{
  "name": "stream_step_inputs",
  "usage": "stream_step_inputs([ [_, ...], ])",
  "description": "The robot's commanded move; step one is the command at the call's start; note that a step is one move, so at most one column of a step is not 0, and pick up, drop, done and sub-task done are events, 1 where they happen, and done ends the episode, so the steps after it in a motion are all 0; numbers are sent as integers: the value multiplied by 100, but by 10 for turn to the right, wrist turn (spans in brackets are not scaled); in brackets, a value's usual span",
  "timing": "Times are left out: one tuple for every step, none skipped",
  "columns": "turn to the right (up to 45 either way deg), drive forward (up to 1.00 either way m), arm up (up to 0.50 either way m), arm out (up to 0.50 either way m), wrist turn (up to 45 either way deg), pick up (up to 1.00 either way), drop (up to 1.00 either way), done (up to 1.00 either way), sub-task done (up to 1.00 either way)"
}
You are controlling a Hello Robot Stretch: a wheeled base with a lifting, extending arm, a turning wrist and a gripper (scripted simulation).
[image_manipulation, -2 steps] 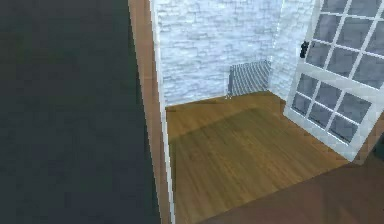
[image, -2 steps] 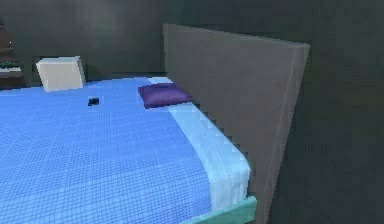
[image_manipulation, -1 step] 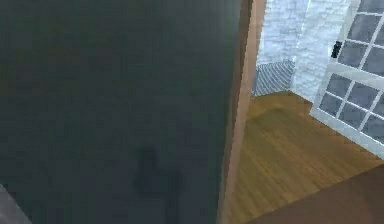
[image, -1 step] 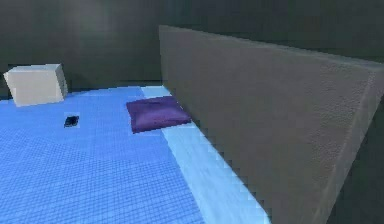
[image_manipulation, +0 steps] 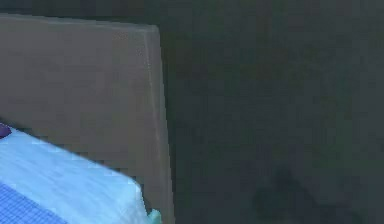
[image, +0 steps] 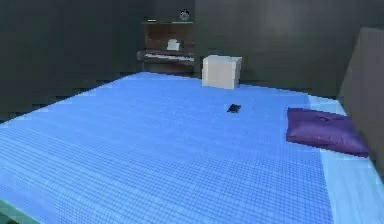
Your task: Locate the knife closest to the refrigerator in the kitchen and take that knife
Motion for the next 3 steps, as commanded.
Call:
stream_step_inputs([
  [-450,0,0,0,0,0,0,0,0],
  [-240,0,0,0,0,0,0,0,0],
  [0,100,0,0,0,0,0,0,0],
])
